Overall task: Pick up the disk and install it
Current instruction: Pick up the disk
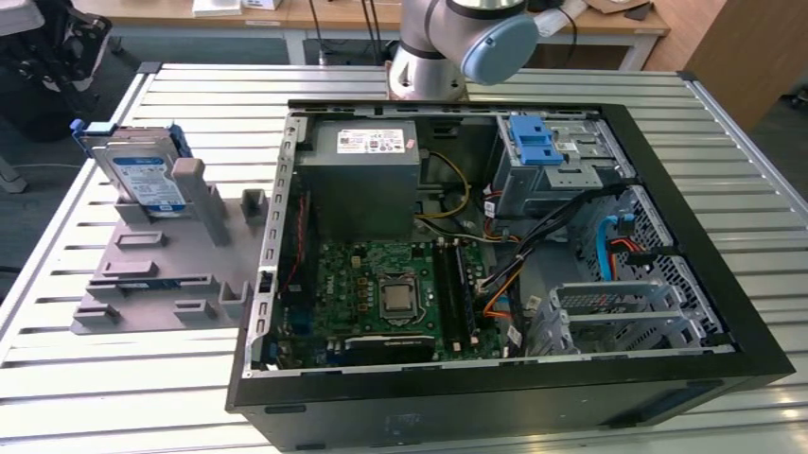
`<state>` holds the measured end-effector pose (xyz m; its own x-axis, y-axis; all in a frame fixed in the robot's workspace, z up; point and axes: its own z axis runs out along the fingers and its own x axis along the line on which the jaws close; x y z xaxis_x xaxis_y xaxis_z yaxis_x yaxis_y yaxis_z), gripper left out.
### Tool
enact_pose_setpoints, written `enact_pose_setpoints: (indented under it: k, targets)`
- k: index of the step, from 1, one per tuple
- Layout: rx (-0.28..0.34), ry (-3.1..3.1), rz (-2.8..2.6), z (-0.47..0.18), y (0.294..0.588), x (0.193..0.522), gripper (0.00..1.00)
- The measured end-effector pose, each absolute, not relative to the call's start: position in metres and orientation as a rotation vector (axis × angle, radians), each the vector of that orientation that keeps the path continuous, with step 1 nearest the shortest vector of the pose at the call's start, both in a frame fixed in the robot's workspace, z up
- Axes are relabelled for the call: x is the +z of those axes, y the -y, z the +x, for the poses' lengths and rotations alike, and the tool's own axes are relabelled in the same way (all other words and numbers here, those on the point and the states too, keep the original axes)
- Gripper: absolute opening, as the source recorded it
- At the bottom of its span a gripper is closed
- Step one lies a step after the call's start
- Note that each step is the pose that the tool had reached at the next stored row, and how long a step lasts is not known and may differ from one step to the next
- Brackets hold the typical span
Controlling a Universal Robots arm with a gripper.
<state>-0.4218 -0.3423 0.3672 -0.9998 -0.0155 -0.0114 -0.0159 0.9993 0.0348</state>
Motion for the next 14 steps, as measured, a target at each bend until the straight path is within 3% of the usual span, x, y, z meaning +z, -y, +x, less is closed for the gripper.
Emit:
enact_pose_setpoints:
  k: [14]
  targets:
    - [0.055,-3.129,-0.129,-0.4218,0.3423,0.3671,0.11]
